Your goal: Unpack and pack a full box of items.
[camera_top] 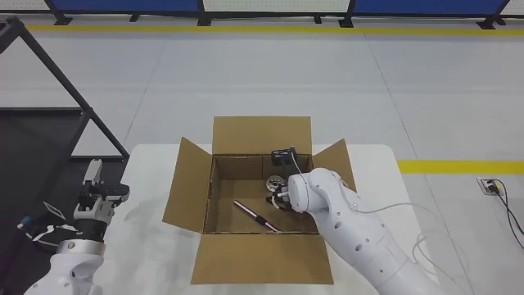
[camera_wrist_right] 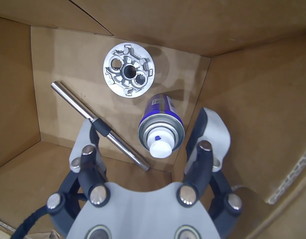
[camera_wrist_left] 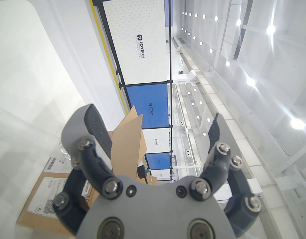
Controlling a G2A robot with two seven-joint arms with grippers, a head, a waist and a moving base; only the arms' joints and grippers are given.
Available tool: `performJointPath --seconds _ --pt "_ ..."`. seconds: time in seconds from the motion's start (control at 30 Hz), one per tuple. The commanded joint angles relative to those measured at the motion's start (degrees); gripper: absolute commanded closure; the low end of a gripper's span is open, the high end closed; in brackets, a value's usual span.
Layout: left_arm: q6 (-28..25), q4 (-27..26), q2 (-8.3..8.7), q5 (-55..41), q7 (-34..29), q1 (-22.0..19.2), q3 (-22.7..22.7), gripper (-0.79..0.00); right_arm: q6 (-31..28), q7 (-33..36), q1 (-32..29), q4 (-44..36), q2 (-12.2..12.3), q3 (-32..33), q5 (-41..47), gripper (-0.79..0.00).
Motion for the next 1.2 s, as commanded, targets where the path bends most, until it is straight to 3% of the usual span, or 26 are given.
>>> performJointPath --seconds 0.0,0.03,0.1,0.13,0.23,0.47,0.53,0.8,1.0,1.17 --pt "0.0 0.0 0.00 0.0 0.0 0.0 0.0 -0.785 -0.2 -0.1 0.0 0.5 -0.1 0.3 -0.1 -0.459" --pt "0.0 0.0 0.00 0.0 0.0 0.0 0.0 -0.785 -0.3 -0.1 0.0 0.7 -0.1 0.5 -0.1 -0.456" --pt "0.0 0.0 0.00 0.0 0.0 0.0 0.0 -0.785 -0.1 -0.1 -0.1 1.1 -0.2 0.7 -0.3 -0.551" --pt "0.0 0.0 0.00 0.0 0.0 0.0 0.0 -0.785 0.1 -0.2 -0.2 1.2 -0.2 0.8 -0.5 -0.533" --pt "0.0 0.0 0.00 0.0 0.0 0.0 0.0 -0.785 0.0 -0.2 -0.3 1.3 -0.3 1.2 -0.7 -0.363" --pt "0.0 0.0 0.00 0.0 0.0 0.0 0.0 -0.785 0.4 0.0 -1.1 -1.0 -0.3 2.2 -2.3 -0.055" --pt "0.0 0.0 0.00 0.0 0.0 0.0 0.0 -0.785 0.8 0.2 -1.6 -2.7 -0.1 2.4 -3.8 0.000" --pt "0.0 0.0 0.00 0.0 0.0 0.0 0.0 -0.785 1.1 5.0 -7.8 -21.2 2.0 4.5 -14.6 0.000" --pt "0.0 0.0 0.00 0.0 0.0 0.0 0.0 -0.785 -0.8 8.6 -17.3 -41.3 4.4 8.7 -24.4 0.000" --pt "0.0 0.0 0.00 0.0 0.0 0.0 0.0 -0.785 -2.3 6.5 -25.7 -54.9 5.6 13.2 -28.7 0.000"
